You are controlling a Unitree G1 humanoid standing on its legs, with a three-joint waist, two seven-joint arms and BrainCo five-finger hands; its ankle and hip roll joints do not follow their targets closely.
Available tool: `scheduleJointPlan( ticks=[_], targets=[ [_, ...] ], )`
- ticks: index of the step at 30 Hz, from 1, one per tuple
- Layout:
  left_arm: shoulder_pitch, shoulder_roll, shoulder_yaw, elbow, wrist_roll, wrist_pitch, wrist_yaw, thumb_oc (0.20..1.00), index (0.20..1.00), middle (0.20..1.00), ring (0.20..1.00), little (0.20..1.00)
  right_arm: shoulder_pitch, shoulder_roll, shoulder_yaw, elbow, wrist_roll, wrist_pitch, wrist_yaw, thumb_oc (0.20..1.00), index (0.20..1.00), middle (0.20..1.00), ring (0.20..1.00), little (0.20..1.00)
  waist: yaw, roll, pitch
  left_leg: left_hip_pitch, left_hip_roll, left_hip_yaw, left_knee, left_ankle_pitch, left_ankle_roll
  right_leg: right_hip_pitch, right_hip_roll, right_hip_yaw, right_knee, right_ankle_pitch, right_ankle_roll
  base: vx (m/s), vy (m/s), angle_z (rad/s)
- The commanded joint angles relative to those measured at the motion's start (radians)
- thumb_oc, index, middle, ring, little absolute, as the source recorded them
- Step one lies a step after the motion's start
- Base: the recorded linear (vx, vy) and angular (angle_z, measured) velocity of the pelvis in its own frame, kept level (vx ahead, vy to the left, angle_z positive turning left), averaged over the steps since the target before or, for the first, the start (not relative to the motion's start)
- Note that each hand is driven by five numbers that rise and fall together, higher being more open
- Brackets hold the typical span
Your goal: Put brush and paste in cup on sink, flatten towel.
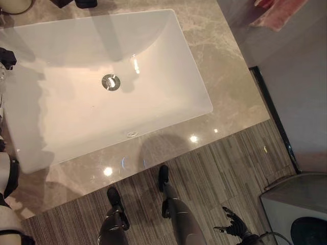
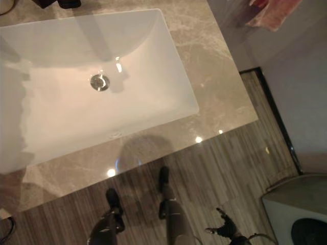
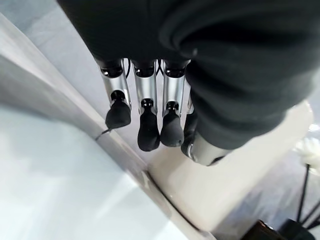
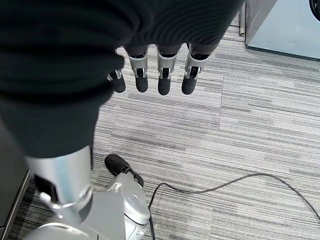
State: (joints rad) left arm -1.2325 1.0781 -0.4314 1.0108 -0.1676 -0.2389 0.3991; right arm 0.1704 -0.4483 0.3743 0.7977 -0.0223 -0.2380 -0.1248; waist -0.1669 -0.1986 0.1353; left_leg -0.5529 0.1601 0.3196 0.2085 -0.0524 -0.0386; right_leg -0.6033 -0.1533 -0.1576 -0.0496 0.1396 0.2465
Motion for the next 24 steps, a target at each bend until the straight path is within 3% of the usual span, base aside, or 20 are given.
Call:
scheduleJointPlan(
  ticks=[1,17,19,20,24],
  targets=[
    [0.042,-0.081,0.01,0.107,0.039,0.03,0.017,0.2,0.2,0.2,0.2,0.2,-0.024,-0.051,-0.025,0.008,-0.002,-0.007,-0.007,1.0,1.0,1.0,1.0,1.0,-0.023,0.025,0.046,0.098,-0.042,-0.04,-0.084,0.047,-0.024,0.197,-0.065,0.019,-0.036,0.316,0.015,0.02,-0.004,-0.24],
    [0.085,-0.09,0.136,0.175,0.049,0.112,0.107,0.2,0.2,0.2,0.2,0.2,-0.042,-0.056,0.009,0.039,-0.023,0.005,-0.015,1.0,1.0,1.0,1.0,1.0,0.037,0.004,0.022,0.166,-0.015,-0.115,-0.129,0.091,-0.043,0.286,-0.04,-0.054,-0.03,0.177,0.002,0.0,-0.044,0.07],
    [0.115,-0.088,0.162,0.173,0.039,0.114,0.113,0.2,0.2,0.2,0.2,0.2,-0.046,-0.048,0.014,0.059,-0.029,0.012,-0.016,1.0,1.0,1.0,1.0,1.0,0.051,0.005,0.017,0.186,-0.014,-0.129,-0.133,0.098,-0.044,0.31,-0.038,-0.057,-0.02,0.144,-0.007,-0.03,-0.039,0.11],
    [0.116,-0.088,0.164,0.172,0.039,0.114,0.114,0.2,0.2,0.2,0.2,0.2,-0.046,-0.049,0.014,0.058,-0.029,0.012,-0.016,1.0,1.0,1.0,1.0,1.0,0.049,-0.001,0.024,0.176,-0.019,-0.118,-0.128,0.123,-0.036,0.3,-0.046,-0.064,-0.016,0.157,-0.017,-0.05,-0.056,0.02],
    [0.274,-0.102,0.265,0.077,0.01,0.089,0.125,0.2,0.2,0.2,0.2,0.2,-0.046,-0.019,-0.003,0.114,-0.038,0.027,-0.023,1.0,1.0,1.0,1.0,1.0,0.087,0.02,0.014,0.25,-0.019,-0.148,-0.159,0.14,-0.04,0.355,-0.038,-0.081,0.04,0.069,-0.043,0.01,-0.037,0.14]
  ],
)
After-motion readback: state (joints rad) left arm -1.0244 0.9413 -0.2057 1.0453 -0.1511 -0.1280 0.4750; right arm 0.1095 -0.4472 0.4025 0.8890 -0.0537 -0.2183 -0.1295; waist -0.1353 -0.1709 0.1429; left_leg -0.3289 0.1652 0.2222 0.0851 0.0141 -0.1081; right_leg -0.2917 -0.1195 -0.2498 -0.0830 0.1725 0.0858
